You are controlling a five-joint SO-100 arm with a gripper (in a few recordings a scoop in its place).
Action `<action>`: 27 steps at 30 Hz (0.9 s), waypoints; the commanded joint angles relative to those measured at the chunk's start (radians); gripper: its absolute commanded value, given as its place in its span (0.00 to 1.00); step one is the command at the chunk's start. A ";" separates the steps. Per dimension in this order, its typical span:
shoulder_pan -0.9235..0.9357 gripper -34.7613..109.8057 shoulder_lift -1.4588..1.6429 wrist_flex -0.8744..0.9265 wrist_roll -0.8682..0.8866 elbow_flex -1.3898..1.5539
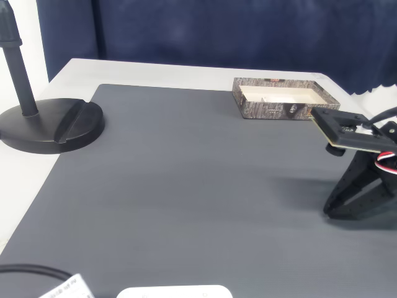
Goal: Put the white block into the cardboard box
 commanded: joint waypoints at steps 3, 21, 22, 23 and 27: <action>-0.028 0.23 0.034 0.005 0.005 0.018; -0.054 0.23 0.035 0.008 -0.015 0.018; -0.055 0.23 0.035 0.008 -0.015 0.018; -0.055 0.23 0.035 0.008 -0.015 0.018; -0.057 0.23 0.035 0.008 -0.015 0.018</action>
